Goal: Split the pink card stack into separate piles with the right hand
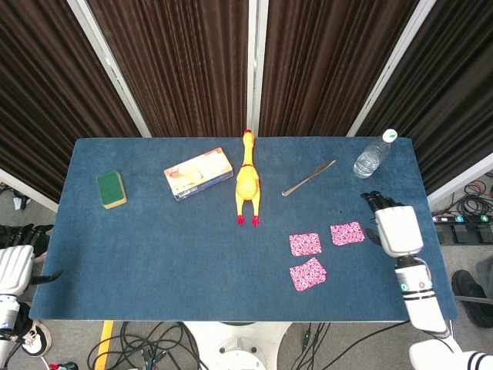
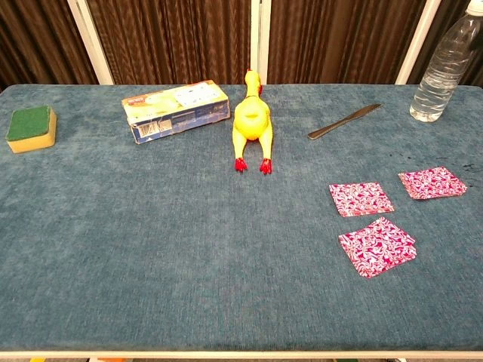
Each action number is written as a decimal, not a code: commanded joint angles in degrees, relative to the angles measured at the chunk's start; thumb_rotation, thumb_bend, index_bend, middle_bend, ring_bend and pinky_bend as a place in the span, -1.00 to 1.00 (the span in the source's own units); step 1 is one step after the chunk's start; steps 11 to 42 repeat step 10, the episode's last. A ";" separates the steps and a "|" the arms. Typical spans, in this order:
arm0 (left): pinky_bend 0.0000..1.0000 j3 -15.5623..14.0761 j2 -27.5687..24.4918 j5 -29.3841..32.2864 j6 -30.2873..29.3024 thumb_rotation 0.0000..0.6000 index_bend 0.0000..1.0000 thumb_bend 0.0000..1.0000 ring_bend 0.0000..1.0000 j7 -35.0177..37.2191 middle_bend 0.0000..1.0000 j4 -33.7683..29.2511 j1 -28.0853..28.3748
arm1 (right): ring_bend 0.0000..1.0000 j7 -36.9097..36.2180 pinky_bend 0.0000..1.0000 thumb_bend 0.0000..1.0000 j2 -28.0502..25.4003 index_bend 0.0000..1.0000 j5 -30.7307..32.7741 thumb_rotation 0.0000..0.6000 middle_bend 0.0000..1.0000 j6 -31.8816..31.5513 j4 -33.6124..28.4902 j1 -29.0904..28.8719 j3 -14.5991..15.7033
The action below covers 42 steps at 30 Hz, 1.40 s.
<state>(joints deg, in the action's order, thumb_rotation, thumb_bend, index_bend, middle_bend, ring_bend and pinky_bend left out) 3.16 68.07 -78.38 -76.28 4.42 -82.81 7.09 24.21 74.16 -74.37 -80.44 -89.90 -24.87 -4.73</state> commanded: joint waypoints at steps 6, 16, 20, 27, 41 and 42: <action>-0.65 0.73 0.24 -2.31 -3.34 1.00 -0.70 -0.94 -0.84 -0.04 -0.70 -0.55 -0.15 | -1.00 1.08 -1.00 -0.89 -2.65 -1.00 2.77 1.00 -0.99 -5.10 -1.85 8.96 2.93; -0.64 0.97 0.23 -3.73 -4.69 1.00 -0.70 -0.94 -0.84 0.42 -0.70 -0.08 0.03 | -1.00 0.04 -1.00 -0.89 -2.94 -1.00 1.67 1.00 -1.00 -5.89 -1.59 10.90 3.78; -0.64 0.97 0.23 -3.73 -4.69 1.00 -0.70 -0.94 -0.84 0.42 -0.70 -0.08 0.03 | -1.00 0.04 -1.00 -0.89 -2.94 -1.00 1.67 1.00 -1.00 -5.89 -1.59 10.90 3.78; -0.64 0.97 0.23 -3.73 -4.69 1.00 -0.70 -0.94 -0.84 0.42 -0.70 -0.08 0.03 | -1.00 0.04 -1.00 -0.89 -2.94 -1.00 1.67 1.00 -1.00 -5.89 -1.59 10.90 3.78; -0.64 0.97 0.23 -3.73 -4.69 1.00 -0.70 -0.94 -0.84 0.42 -0.70 -0.08 0.03 | -1.00 0.04 -1.00 -0.89 -2.94 -1.00 1.67 1.00 -1.00 -5.89 -1.59 10.90 3.78; -0.64 0.97 0.23 -3.73 -4.69 1.00 -0.70 -0.94 -0.84 0.42 -0.70 -0.08 0.03 | -1.00 0.04 -1.00 -0.89 -2.94 -1.00 1.67 1.00 -1.00 -5.89 -1.59 10.90 3.78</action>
